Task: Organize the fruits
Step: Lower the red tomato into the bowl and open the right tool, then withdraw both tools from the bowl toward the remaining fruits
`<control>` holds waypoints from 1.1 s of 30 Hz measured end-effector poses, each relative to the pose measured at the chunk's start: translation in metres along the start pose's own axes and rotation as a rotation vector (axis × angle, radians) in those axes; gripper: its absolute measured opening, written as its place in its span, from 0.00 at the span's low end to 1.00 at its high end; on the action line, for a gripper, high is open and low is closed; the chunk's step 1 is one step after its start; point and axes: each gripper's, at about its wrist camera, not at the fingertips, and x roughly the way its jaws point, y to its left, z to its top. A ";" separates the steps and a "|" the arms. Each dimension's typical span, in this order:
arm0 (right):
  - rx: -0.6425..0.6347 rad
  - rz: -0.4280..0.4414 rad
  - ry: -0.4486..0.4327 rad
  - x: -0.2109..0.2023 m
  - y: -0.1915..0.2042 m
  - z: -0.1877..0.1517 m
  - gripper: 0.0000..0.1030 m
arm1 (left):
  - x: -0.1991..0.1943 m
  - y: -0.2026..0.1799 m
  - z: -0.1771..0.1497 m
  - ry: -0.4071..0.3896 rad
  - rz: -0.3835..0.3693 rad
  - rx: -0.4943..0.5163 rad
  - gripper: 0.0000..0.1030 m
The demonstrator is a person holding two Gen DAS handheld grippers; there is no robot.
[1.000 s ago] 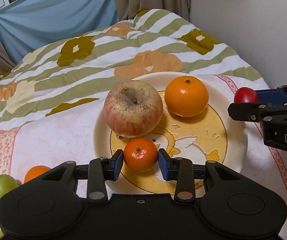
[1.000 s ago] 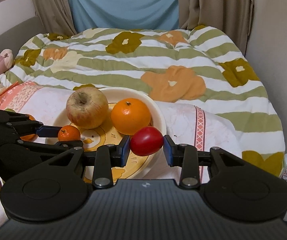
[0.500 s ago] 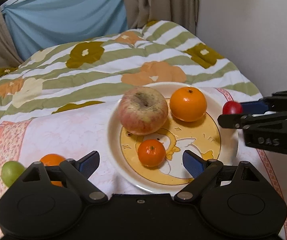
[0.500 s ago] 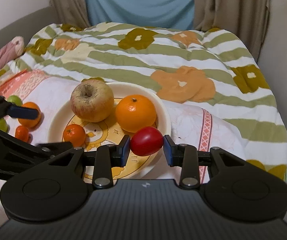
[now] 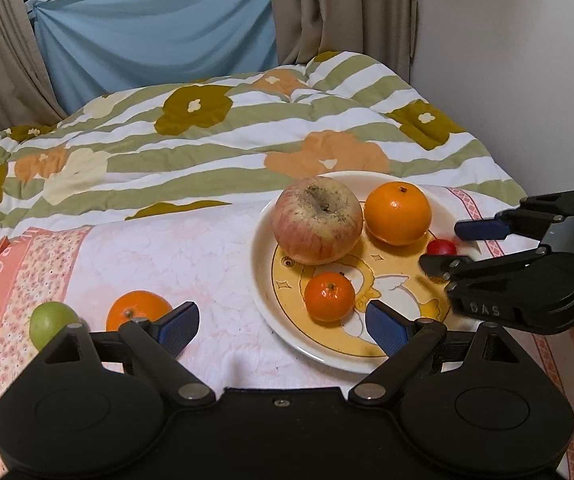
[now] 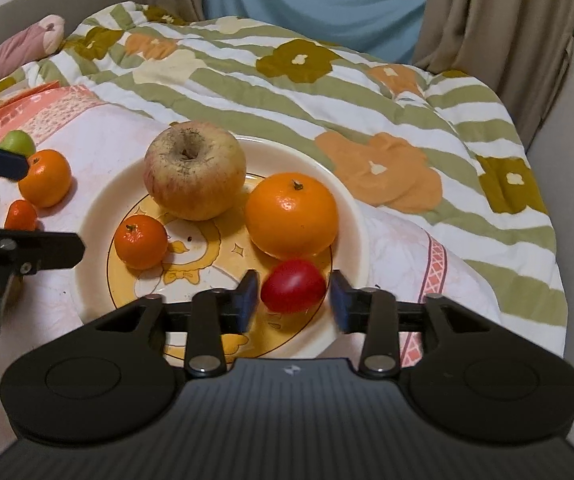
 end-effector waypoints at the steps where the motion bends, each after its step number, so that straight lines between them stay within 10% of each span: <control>1: -0.001 -0.012 -0.007 -0.002 0.000 0.000 0.86 | -0.001 0.001 -0.001 -0.002 0.000 -0.001 0.90; 4: -0.004 -0.061 -0.041 -0.012 0.003 -0.003 0.98 | -0.005 0.002 -0.003 -0.009 0.005 -0.012 0.90; 33: 0.221 -0.160 -0.132 -0.138 0.025 -0.009 1.00 | -0.106 0.039 -0.035 -0.143 0.044 -0.057 1.00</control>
